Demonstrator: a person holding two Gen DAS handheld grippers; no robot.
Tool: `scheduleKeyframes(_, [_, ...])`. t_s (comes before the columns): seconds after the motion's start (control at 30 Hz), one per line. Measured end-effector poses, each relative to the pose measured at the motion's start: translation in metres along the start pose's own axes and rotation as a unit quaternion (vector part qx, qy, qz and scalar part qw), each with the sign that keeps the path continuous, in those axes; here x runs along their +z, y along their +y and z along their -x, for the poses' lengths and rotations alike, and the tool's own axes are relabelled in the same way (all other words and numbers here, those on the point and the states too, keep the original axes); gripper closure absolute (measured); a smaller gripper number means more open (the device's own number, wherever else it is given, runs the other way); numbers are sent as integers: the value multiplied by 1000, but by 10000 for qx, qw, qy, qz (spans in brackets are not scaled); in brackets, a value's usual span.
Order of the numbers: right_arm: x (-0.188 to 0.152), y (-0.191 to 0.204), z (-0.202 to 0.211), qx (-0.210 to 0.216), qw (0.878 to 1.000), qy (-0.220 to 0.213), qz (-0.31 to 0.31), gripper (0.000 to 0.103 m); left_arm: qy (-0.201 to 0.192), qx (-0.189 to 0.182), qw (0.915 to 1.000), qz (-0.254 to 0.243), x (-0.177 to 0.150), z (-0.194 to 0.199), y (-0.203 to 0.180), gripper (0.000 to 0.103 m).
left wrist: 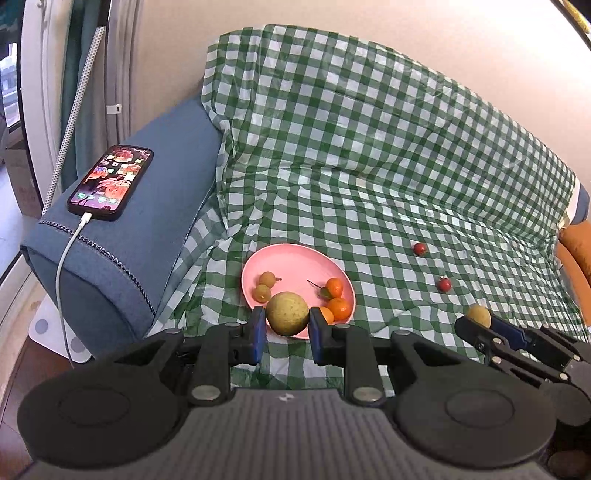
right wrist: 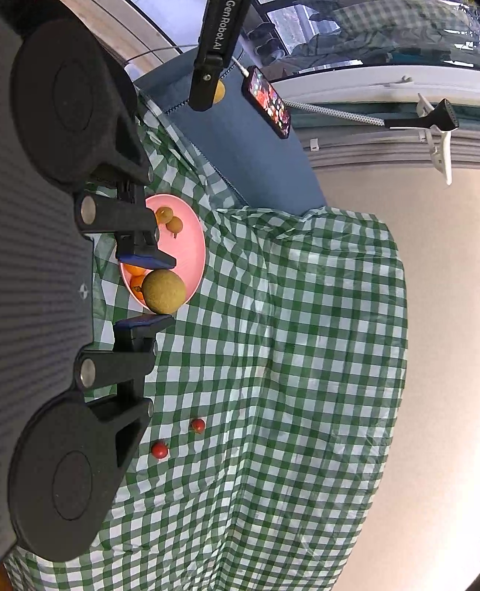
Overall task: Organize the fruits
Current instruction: 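Carry both yellow fruits over the pink plate with both tools, then open both grippers to drop the yellow fruits onto the pink plate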
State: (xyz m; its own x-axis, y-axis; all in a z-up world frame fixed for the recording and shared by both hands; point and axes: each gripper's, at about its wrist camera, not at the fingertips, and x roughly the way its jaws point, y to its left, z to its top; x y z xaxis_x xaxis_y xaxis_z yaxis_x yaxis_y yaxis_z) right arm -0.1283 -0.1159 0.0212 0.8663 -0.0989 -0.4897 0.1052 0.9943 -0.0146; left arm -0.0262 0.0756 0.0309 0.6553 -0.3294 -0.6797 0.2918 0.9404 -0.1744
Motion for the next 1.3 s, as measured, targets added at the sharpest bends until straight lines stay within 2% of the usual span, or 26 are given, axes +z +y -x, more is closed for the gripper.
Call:
scheduleKeyframes(0.33, [7, -3, -53, 95, 9996, 248, -107, 76, 213, -10, 9998, 33, 25, -55, -1, 76])
scheduleKeyframes(0.77, [14, -9, -138, 208, 9974, 655, -215, 76, 751, 17, 9972, 51, 46, -157, -3, 76])
scheduleKeyframes(1.03, [8, -4, -194, 279, 9948, 955, -239, 76, 1121, 114, 9936, 48, 49, -222, 1, 76])
scheduleKeyframes(1.3, [-5, -6, -238, 329, 9910, 1263, -307, 76, 1428, 181, 9896, 2, 43, -270, 5, 76])
